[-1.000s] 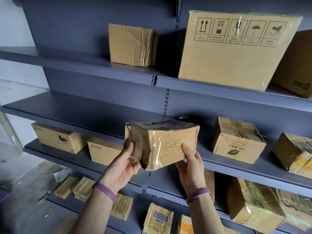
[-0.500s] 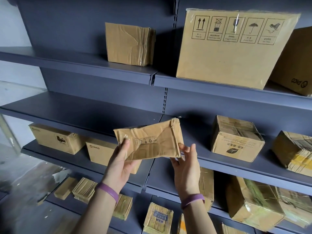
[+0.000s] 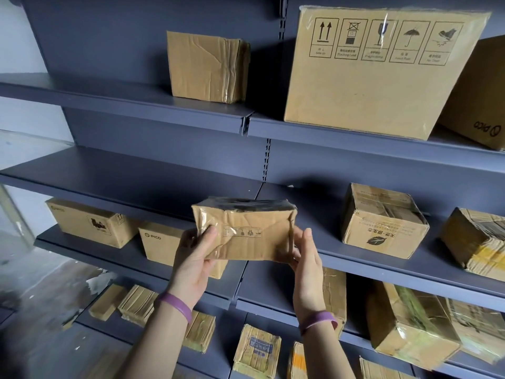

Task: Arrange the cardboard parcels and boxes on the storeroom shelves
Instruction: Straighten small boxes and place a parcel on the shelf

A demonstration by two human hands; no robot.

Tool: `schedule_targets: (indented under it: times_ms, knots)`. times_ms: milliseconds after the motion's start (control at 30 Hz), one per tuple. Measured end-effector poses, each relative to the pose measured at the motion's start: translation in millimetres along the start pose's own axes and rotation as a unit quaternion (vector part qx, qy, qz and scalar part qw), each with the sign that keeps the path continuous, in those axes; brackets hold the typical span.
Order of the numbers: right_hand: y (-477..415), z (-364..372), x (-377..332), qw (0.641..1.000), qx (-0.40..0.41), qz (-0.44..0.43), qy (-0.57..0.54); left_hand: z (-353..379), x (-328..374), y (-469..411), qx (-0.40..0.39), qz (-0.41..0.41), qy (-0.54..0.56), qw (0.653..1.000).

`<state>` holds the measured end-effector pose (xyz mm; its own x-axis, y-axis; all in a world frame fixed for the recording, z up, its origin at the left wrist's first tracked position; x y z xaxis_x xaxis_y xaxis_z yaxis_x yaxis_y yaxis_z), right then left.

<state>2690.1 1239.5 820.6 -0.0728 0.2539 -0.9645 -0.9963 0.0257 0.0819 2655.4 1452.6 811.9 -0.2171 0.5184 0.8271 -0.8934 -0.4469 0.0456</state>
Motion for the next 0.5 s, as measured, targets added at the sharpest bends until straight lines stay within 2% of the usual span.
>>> schedule_targets:
  times_ms: [133, 233, 300, 367, 500]
  knots:
    - [-3.9, -1.4, -11.0, 0.998, 0.047, 0.028, 0.022, 9.1, 4.9, 5.9, -0.024, 0.048, -0.094, 0.994]
    - [-7.7, -11.1, -14.8, 0.994, 0.101, 0.049, 0.019, 10.1, 6.9, 4.9, -0.068, 0.065, -0.123, 0.988]
    - [-8.8, -16.2, -17.9, 0.992, 0.119, 0.050, 0.010, 6.9, 6.0, 0.4, -0.097, 0.067, -0.179, 0.977]
    - [-10.1, -19.2, -21.2, 0.991, 0.126, 0.042, 0.007, 6.9, 3.8, -1.1, -0.105, 0.049, -0.236, 0.965]
    - [-8.2, -17.4, -21.4, 0.996, 0.082, 0.033, -0.002, 9.1, 4.6, -7.3, -0.071, 0.000, -0.235, 0.970]
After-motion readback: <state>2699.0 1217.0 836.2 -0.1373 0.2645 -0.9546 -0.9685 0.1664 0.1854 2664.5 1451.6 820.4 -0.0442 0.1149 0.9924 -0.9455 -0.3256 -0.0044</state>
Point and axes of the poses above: each hand's wrist, its own y-axis away from the middle knuckle, its own z-axis out of the palm, x = y × z, the point moved 7 cm from there along -y, towards the middle knuckle, and after that the axes turned 8 degrees about z, right-handed, at the moved point
